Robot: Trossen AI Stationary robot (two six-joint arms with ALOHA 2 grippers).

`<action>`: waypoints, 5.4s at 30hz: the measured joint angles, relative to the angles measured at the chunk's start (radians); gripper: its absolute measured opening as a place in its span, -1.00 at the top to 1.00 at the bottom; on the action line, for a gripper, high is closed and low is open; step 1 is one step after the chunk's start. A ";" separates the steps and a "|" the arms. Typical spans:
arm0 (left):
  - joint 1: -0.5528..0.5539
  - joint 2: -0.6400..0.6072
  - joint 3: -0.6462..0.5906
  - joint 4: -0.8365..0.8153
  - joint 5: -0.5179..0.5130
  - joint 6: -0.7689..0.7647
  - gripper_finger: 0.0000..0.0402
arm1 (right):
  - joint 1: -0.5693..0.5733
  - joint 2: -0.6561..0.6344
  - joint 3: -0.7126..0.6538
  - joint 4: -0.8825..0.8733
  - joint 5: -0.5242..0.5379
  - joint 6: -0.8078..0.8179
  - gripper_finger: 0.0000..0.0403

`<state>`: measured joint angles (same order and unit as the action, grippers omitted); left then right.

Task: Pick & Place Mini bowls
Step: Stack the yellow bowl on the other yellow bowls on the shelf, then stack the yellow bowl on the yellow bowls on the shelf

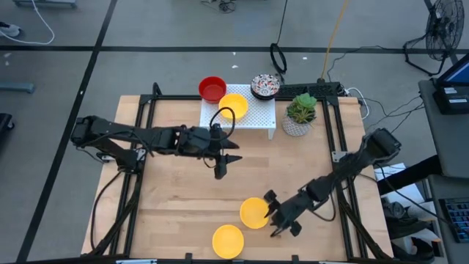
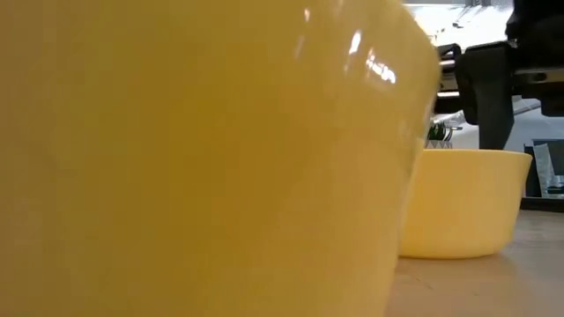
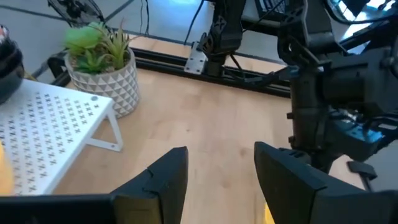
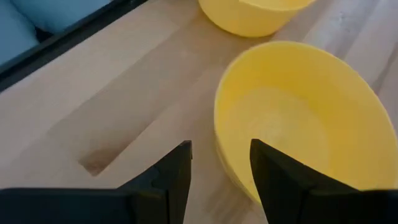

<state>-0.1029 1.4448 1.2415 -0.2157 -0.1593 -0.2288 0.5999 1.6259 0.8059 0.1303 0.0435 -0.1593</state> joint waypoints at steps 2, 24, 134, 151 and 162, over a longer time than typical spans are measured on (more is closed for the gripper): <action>-0.007 0.000 0.000 0.000 0.000 -0.014 0.06 | 0.012 0.026 0.020 0.002 0.012 -0.010 0.24; -0.024 0.000 0.000 -0.006 0.000 -0.015 0.06 | -0.014 0.031 0.062 -0.095 0.034 -0.027 0.95; -0.075 -0.093 0.001 -0.354 0.090 -0.155 0.06 | -0.845 -0.338 0.447 -0.450 -0.171 -0.090 0.22; -0.297 0.317 0.000 -0.346 0.170 -0.674 0.06 | -0.558 -0.549 0.330 -0.434 -0.171 0.021 0.22; -0.384 0.449 -0.001 -0.148 0.237 -0.829 0.06 | -0.483 -0.564 0.224 -0.383 -0.066 0.041 0.20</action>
<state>-0.4870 1.8938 1.2407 -0.3641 0.0780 -1.0574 0.1167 1.0622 1.0299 -0.2528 -0.0227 -0.1183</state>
